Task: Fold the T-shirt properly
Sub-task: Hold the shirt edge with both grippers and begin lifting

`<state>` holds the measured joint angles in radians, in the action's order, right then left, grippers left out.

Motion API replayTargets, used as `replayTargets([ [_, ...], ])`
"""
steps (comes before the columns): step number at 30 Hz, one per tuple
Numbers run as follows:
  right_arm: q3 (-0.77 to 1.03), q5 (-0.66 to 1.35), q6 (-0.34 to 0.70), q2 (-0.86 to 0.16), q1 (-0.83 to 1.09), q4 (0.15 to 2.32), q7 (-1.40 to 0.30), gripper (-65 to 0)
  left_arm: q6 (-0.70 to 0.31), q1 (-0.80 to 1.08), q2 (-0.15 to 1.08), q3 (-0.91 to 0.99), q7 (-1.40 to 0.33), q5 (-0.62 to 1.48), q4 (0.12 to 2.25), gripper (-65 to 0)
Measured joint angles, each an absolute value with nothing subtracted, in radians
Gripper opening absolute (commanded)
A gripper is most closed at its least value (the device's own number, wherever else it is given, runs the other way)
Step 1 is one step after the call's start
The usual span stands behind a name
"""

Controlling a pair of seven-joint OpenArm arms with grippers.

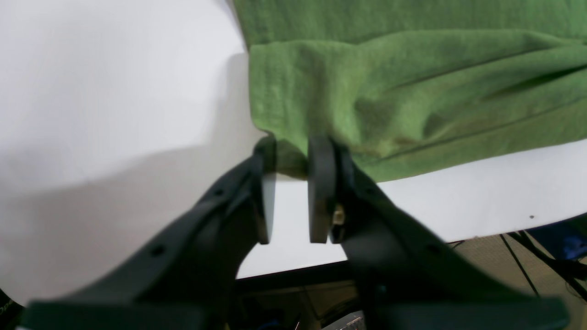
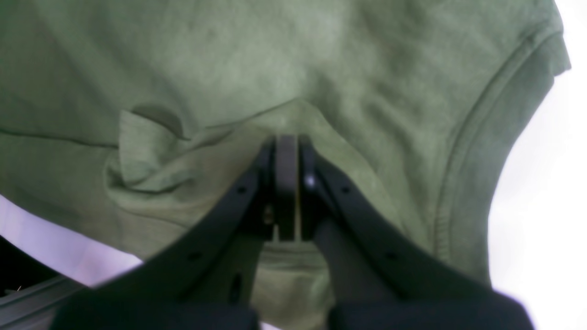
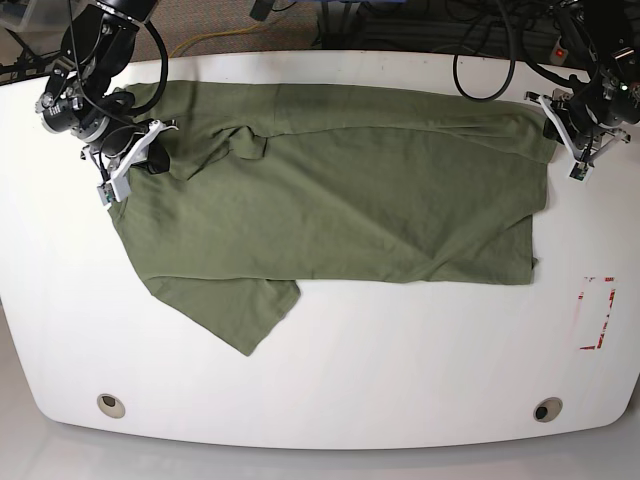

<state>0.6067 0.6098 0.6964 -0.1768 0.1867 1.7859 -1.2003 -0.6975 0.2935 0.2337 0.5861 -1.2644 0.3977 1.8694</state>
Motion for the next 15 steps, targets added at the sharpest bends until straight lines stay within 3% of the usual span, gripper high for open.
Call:
replayTargets([
  [15, 0.609, 0.609, 0.697, -0.178, 0.156, 1.786, -1.2, -65.0, -0.698, 0.18, 0.231, 0.586, -1.267, 0.398, 1.869, -61.5],
])
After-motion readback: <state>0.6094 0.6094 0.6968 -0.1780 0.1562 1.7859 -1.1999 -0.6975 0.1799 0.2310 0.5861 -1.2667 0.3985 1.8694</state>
